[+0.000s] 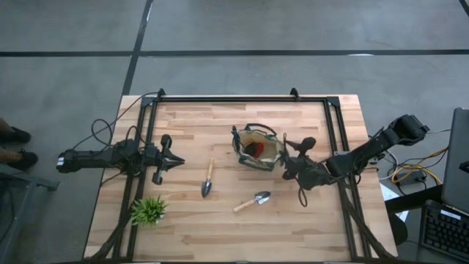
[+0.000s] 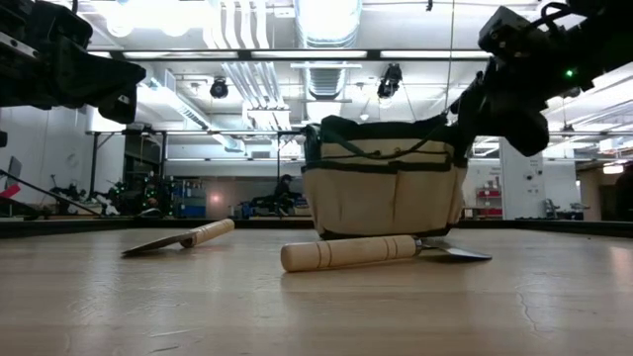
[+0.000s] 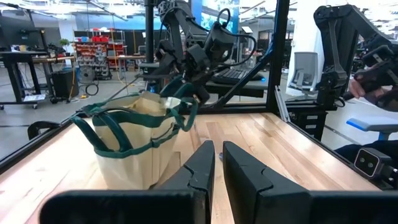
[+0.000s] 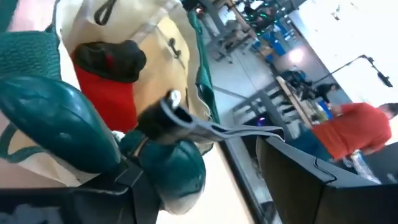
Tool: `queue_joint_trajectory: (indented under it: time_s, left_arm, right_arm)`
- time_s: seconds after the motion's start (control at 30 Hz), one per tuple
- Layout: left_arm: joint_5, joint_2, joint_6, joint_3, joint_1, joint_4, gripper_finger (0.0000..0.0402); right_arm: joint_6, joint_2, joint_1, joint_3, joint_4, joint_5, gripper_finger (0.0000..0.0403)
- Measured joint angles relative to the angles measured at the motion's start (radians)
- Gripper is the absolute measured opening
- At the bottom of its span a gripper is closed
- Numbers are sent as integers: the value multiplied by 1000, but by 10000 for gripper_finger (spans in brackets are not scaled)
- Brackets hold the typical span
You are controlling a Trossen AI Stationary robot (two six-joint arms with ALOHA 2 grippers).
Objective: Pick & Place Garden tools in Gardening bag
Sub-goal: Put the shear scissors into the gardening bag
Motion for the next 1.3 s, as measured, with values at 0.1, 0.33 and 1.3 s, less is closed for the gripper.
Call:
queue_joint_trajectory:
  time_s: [0.1, 0.33, 1.3]
  left_arm:
    - [0, 0, 0, 0, 0, 0, 37]
    - [0, 0, 0, 0, 0, 0, 37]
    - [0, 0, 0, 0, 0, 1, 37]
  right_arm:
    - [26, 0, -2, 2, 5, -3, 233]
    - [142, -13, -51, 42, -4, -152, 233]
    - [539, -254, -315, 72, -307, -423, 233]
